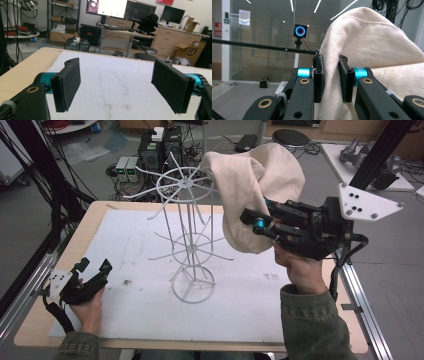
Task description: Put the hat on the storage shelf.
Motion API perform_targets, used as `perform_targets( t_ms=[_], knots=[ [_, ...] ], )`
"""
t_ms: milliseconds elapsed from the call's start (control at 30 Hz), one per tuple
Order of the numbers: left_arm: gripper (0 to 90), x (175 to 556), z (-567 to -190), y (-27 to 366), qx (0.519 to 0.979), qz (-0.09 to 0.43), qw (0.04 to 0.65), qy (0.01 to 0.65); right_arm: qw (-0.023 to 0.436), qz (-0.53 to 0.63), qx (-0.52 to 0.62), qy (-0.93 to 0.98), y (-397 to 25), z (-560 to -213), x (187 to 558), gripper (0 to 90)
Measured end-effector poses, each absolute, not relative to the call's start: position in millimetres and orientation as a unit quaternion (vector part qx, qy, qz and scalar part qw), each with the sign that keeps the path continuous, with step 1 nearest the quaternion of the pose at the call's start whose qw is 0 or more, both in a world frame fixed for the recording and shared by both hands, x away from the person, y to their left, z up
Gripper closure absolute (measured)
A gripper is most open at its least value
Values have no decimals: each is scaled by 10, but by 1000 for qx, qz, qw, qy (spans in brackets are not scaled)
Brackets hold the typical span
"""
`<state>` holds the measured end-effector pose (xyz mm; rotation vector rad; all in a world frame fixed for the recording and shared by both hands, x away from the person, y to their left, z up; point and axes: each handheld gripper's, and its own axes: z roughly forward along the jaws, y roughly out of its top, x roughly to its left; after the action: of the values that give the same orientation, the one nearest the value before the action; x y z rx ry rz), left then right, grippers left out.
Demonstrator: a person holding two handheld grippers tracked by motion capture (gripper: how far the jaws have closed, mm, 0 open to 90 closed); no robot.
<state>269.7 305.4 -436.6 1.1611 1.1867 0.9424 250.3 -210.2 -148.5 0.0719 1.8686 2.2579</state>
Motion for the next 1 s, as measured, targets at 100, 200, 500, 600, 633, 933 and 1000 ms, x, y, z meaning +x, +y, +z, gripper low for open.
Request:
perform_targets(
  t_ms=[100,200,500,600,633,933,1000],
  knots=[
    [233,2695,-4366,3051,497,403,578,507,100,768,25,632,-2133,-1536,2497,773],
    [233,2695,-4366,3050,496,404,578,508,84,771,22,631,-2188,-1629,2517,770],
    [233,2693,-4365,3054,495,402,578,509,60,757,43,650,-2198,-2013,2618,756],
    [233,2690,-4364,3059,493,403,579,510,51,754,49,654,-2190,-2118,2667,752],
    [233,2690,-4364,3058,492,403,579,510,48,752,52,656,-2191,-2139,2676,751],
    [233,2684,-4360,3065,491,405,579,509,31,726,64,684,-2073,-2369,2751,739],
    [233,2683,-4359,3067,491,405,580,509,27,723,62,687,-2067,-2399,2769,734]
  ],
)
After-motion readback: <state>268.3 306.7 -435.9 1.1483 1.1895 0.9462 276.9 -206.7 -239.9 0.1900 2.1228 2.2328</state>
